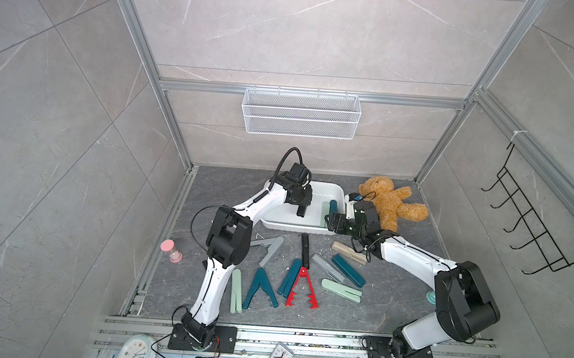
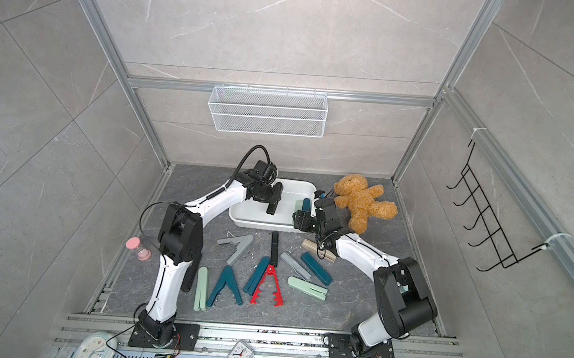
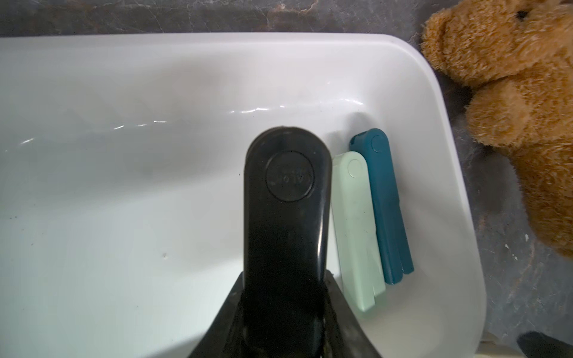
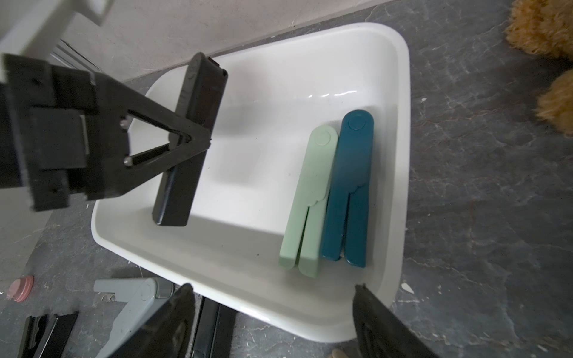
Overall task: Put the pruning pliers into the storage box
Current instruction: Place the pruning pliers in the storage box.
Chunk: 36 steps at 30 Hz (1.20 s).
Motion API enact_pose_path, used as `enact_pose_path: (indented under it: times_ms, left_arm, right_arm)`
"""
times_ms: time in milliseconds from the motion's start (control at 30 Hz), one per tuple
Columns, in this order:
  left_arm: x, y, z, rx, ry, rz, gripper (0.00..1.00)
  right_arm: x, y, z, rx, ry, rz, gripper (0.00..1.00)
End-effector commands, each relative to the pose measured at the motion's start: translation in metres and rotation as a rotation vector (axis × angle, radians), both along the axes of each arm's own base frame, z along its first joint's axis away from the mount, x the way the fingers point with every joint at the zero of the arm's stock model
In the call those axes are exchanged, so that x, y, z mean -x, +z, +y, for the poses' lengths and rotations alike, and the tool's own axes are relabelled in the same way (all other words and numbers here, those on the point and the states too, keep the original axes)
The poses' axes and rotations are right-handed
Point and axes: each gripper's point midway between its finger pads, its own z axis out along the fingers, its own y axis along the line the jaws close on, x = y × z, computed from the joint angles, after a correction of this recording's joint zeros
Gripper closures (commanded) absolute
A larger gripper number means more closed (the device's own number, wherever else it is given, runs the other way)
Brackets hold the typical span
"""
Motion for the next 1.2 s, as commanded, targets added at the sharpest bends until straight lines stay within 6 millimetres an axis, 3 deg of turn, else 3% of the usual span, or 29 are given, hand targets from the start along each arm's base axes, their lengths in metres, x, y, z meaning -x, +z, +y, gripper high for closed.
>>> enact_pose_path:
  times_ms: [0,233,467,567,733,800,1167]
  left_arm:
    - [-0.006,-0.019,-0.001,-0.069,-0.038,0.025,0.74]
    - [-0.013,-0.064,0.014,-0.22,-0.038,0.068,0.55]
    - [-0.011,-0.082,0.017,-0.251,-0.049,0.09,0.45]
    - [-0.009,-0.084,0.016,-0.237,-0.052,0.102,0.47]
    - [-0.004,-0.076,0.006,-0.167,-0.073,0.112,0.75]
    - [-0.001,-0.072,0.001,-0.132,-0.078,0.123,0.82]
    - [0.021,-0.065,-0.021,-0.013,-0.081,0.214,0.66]
  right_arm:
    - [-0.009,0.004,-0.001,-0.013,-0.013,-0.005,0.19]
    - [-0.008,-0.006,-0.012,0.031,-0.044,0.023,0.19]
    - [-0.007,-0.009,-0.013,0.036,-0.049,0.034,0.19]
    - [-0.007,-0.009,-0.013,0.033,-0.051,0.035,0.19]
    - [-0.005,-0.01,-0.014,0.034,-0.054,0.038,0.19]
    - [-0.004,-0.012,-0.015,0.037,-0.057,0.041,0.19]
    - [-0.002,-0.014,-0.016,0.038,-0.06,0.051,0.19]
